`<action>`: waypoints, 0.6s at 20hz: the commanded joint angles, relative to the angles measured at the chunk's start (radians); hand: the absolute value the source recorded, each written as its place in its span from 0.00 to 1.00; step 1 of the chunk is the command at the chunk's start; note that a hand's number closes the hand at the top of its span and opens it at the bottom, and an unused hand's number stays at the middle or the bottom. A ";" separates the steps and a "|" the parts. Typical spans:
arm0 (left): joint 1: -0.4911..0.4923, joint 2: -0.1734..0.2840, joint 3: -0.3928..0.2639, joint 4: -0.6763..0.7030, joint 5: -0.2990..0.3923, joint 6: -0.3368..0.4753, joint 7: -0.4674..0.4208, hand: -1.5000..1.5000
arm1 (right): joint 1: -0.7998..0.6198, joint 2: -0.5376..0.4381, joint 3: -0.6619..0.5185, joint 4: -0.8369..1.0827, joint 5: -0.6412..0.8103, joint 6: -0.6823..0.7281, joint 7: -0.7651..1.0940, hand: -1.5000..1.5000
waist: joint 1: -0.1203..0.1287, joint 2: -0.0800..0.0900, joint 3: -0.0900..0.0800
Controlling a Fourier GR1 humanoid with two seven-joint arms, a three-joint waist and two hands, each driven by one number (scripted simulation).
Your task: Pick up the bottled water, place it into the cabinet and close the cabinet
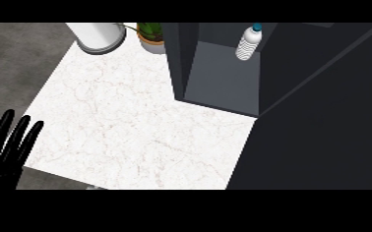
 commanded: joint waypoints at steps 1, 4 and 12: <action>0.000 0.016 0.007 0.003 0.002 -0.022 0.005 0.00 | -0.119 -0.023 0.119 -0.037 0.067 0.067 0.110 0.00 | 0.032 -0.004 -0.006; -0.010 0.021 0.007 0.010 0.007 -0.029 0.014 0.00 | -0.179 -0.021 0.094 -0.028 0.048 0.071 0.101 1.00 | 0.035 0.004 -0.006; -0.008 0.034 0.028 0.027 0.021 -0.050 0.014 0.00 | -0.240 -0.037 0.079 -0.024 0.027 0.078 0.145 1.00 | 0.028 0.001 -0.011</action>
